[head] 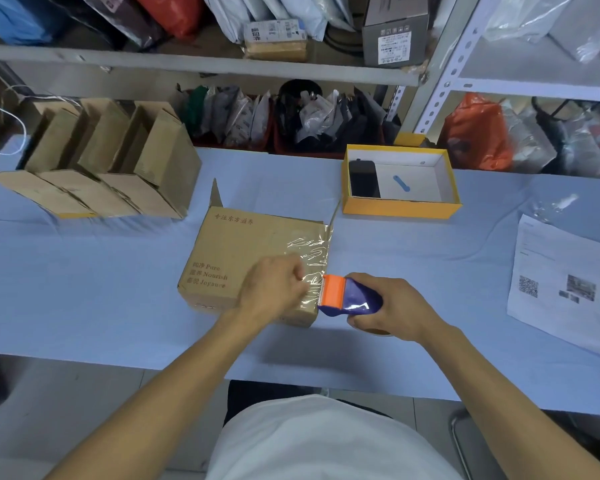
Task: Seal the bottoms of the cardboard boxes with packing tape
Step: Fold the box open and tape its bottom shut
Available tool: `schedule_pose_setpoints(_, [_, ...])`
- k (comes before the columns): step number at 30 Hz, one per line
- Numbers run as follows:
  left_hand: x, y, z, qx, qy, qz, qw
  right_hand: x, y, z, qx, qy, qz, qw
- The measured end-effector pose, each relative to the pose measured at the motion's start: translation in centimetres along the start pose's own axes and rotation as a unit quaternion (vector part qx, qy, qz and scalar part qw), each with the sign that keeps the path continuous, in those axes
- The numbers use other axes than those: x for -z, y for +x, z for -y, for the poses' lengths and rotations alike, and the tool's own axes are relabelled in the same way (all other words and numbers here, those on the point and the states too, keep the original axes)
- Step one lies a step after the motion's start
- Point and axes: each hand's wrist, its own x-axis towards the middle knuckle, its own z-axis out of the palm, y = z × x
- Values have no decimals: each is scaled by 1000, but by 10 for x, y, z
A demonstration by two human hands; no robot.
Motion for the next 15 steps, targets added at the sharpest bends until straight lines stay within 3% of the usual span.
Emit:
schedule_pose_setpoints(2, [-10, -7, -1, -51, -107, 11, 993, 1, -1, 2, -3, 13, 1, 1000])
schedule_pose_setpoints(6, [-17, -5, 10, -57, -157, -8, 986, 11, -23, -24, -25, 27, 2, 999])
schedule_pose_setpoints(9, [-18, -3, 6, -65, -126, -6, 990, 14, -35, -37, -47, 32, -4, 998])
schedule_pose_setpoints(15, [-21, -4, 0, -35, -94, 22, 995, 2, -6, -21, 5, -131, 40, 991])
